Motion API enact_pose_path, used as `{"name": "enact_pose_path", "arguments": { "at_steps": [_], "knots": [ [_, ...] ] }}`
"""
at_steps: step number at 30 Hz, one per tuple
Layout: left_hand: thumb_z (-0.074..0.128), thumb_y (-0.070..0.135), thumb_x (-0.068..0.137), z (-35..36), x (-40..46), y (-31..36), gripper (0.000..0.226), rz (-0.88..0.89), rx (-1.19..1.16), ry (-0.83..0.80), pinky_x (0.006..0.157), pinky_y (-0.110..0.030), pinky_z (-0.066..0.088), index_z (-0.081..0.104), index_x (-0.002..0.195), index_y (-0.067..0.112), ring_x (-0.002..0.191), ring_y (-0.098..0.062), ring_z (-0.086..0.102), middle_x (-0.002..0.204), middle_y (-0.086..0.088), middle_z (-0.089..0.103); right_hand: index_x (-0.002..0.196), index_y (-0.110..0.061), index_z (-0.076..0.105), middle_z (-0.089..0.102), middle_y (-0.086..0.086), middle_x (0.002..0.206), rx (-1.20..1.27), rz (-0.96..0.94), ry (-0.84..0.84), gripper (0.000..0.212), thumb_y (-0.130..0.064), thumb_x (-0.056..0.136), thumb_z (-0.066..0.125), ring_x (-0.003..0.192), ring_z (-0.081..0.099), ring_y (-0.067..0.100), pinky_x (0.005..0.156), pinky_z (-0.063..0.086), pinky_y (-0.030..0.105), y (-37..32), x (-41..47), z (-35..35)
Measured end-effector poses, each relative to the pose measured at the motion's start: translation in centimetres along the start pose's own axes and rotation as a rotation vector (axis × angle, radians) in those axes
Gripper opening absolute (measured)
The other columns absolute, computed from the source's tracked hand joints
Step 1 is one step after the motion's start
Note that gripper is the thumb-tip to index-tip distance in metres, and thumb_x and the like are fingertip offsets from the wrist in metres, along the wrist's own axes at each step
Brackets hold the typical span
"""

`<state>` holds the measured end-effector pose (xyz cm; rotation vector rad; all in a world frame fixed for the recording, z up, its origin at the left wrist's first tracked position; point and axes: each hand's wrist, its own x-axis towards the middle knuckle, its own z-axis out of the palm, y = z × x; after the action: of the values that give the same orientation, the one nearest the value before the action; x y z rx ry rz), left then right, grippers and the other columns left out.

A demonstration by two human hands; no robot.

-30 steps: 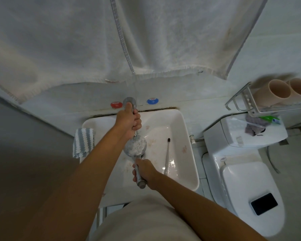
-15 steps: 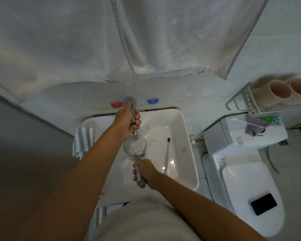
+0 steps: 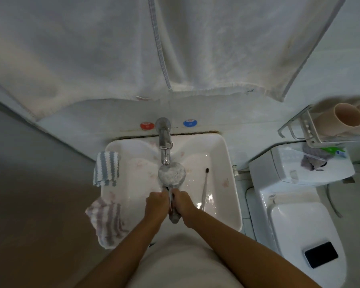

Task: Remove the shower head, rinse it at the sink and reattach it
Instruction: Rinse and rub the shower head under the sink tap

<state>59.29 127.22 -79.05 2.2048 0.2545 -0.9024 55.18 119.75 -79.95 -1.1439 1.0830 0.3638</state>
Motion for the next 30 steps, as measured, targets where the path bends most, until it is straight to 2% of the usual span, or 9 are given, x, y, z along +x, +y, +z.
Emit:
{"name": "enact_pose_path", "arguments": {
  "at_steps": [4, 8, 11, 16, 19, 21, 25, 28, 30],
  "knots": [
    [0.037, 0.04, 0.103, 0.9, 0.0, -0.1, 0.05, -0.126, -0.099, -0.172, 0.073, -0.036, 0.057, 0.067, 0.094, 0.002, 0.074, -0.026, 0.07, 0.08, -0.014, 0.07, 0.082, -0.007, 0.062, 0.062, 0.008, 0.078, -0.093, -0.035, 0.032, 0.039, -0.019, 0.108, 0.034, 0.067, 0.059, 0.015, 0.058, 0.049, 0.021, 0.2, 0.1, 0.2],
    [0.036, 0.035, 0.104, 1.1, -0.8, 0.3, 0.035, -0.084, -0.156, -0.245, 0.063, -0.03, 0.057, 0.063, 0.099, 0.013, 0.072, -0.02, 0.069, 0.085, -0.01, 0.071, 0.107, -0.006, 0.064, 0.066, 0.005, 0.093, -0.36, -0.169, 0.149, 0.037, -0.021, 0.108, 0.03, 0.078, 0.061, 0.014, 0.07, 0.05, 0.02, 0.5, 0.6, -0.7],
    [0.037, 0.034, 0.104, 1.4, -0.4, 0.0, 0.032, -0.102, -0.24, -0.267, 0.056, -0.027, 0.053, 0.061, 0.107, 0.013, 0.077, -0.021, 0.069, 0.096, -0.013, 0.071, 0.097, -0.012, 0.064, 0.068, 0.008, 0.095, -0.541, -0.209, 0.156, 0.035, -0.029, 0.104, 0.035, 0.089, 0.065, 0.025, 0.081, 0.052, 0.034, 0.6, 0.8, -1.4],
    [0.038, 0.027, 0.103, 1.0, 0.0, -0.1, 0.038, -0.139, -0.272, -0.29, 0.06, -0.037, 0.059, 0.067, 0.098, 0.003, 0.065, -0.027, 0.07, 0.083, -0.017, 0.072, 0.069, -0.018, 0.066, 0.064, -0.001, 0.063, -0.718, -0.279, 0.284, 0.041, -0.039, 0.098, 0.046, 0.059, 0.064, 0.015, 0.066, 0.058, 0.032, 0.6, 1.4, -1.8],
    [0.041, 0.029, 0.103, 0.8, -0.1, -0.2, 0.04, -0.199, -0.309, -0.321, 0.052, -0.031, 0.05, 0.065, 0.09, 0.0, 0.051, -0.021, 0.059, 0.074, -0.014, 0.066, 0.061, -0.018, 0.056, 0.054, -0.005, 0.055, -0.607, -0.217, 0.316, 0.044, -0.031, 0.102, 0.046, 0.05, 0.053, 0.007, 0.051, 0.044, 0.021, -0.1, 2.3, -2.2],
    [0.043, 0.031, 0.102, 0.8, 0.0, -0.4, 0.039, -0.231, -0.335, -0.32, 0.051, -0.031, 0.048, 0.062, 0.089, 0.0, 0.049, -0.02, 0.056, 0.075, -0.012, 0.064, 0.075, -0.013, 0.062, 0.059, -0.002, 0.066, -0.592, -0.153, 0.354, 0.038, -0.031, 0.103, 0.043, 0.062, 0.06, 0.011, 0.055, 0.041, 0.023, -0.7, 3.3, -2.9],
    [0.045, 0.028, 0.102, 0.0, -0.3, -0.6, 0.038, -0.228, -0.336, -0.3, 0.042, -0.026, 0.045, 0.059, 0.082, -0.001, 0.044, -0.017, 0.052, 0.062, -0.011, 0.057, 0.121, -0.01, 0.059, 0.066, 0.011, 0.119, -0.746, -0.002, 0.419, 0.031, -0.027, 0.101, 0.042, 0.106, 0.064, 0.029, 0.078, 0.042, 0.032, 0.1, 5.6, -5.1],
    [0.047, 0.028, 0.102, -0.6, -0.4, -0.6, 0.038, -0.224, -0.343, -0.288, 0.04, -0.025, 0.044, 0.059, 0.08, -0.001, 0.041, -0.018, 0.051, 0.058, -0.011, 0.055, 0.128, -0.006, 0.055, 0.061, 0.013, 0.128, -0.879, 0.076, 0.403, 0.033, -0.023, 0.103, 0.04, 0.117, 0.062, 0.03, 0.092, 0.047, 0.035, 1.5, 6.4, -6.9],
    [0.049, 0.029, 0.101, -1.0, -0.4, -0.7, 0.038, -0.213, -0.349, -0.278, 0.04, -0.026, 0.044, 0.059, 0.08, -0.001, 0.04, -0.018, 0.05, 0.058, -0.012, 0.055, 0.124, -0.004, 0.059, 0.063, 0.013, 0.126, -0.95, 0.093, 0.347, 0.033, -0.024, 0.103, 0.044, 0.117, 0.062, 0.03, 0.091, 0.048, 0.034, 2.6, 7.0, -7.6]
  ]
}}
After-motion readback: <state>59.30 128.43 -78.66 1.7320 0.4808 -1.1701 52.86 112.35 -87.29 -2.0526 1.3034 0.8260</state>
